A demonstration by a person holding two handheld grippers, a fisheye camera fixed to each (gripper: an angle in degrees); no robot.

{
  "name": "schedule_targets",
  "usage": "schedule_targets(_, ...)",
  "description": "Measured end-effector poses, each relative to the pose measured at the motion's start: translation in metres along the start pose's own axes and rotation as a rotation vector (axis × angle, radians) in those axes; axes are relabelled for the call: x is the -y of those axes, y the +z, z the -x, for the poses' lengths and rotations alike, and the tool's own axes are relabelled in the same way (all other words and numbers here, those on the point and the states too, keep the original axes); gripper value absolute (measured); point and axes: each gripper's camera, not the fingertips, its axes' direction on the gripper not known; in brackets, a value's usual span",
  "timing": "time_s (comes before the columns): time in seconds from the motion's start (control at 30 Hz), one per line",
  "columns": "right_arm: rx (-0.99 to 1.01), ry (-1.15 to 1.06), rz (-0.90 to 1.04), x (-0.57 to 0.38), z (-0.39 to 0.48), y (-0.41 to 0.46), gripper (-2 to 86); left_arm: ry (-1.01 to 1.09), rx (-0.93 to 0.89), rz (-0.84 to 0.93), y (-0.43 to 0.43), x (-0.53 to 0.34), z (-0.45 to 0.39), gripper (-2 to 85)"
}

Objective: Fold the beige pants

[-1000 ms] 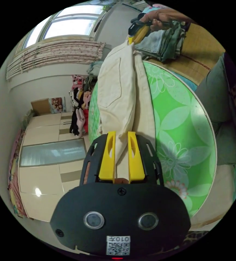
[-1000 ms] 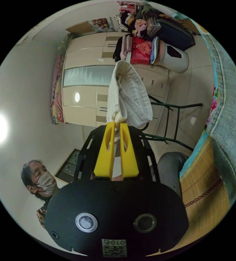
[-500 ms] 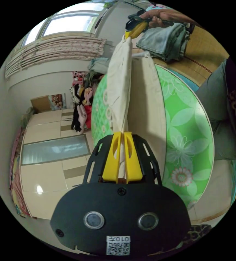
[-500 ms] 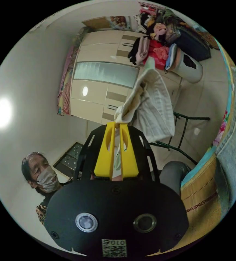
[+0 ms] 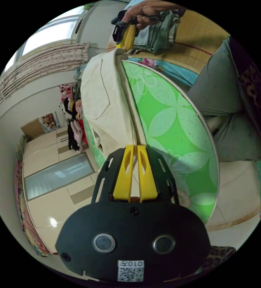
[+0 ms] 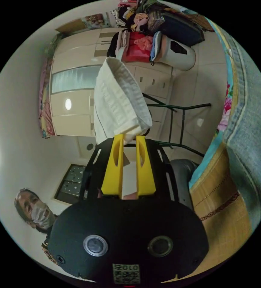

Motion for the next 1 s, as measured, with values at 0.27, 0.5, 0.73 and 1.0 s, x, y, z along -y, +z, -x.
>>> schedule_targets(0.27, -0.010, -0.099, -0.350, -0.065, -0.039, -0.051, 3.7, -0.028, 0.140, 0.017, -0.003, -0.002, -0.026, 0.2)
schedule_targets(0.5, -0.148, -0.352, 0.052, -0.047, -0.044, 0.054, 2.5, -0.119, 0.134, -0.011, -0.006, -0.029, -0.041, -0.1)
schedule_targets(0.73, -0.210, -0.300, 0.164, -0.060, -0.138, 0.088, 2.5, -0.096, 0.002, -0.003, 0.030, -0.045, -0.102, -0.4)
schedule_targets(1.0, 0.028, -0.520, 0.163, -0.063, -0.130, 0.122, 7.5, -1.124, -0.456, -0.210, 0.106, -0.251, -0.094, -0.3)
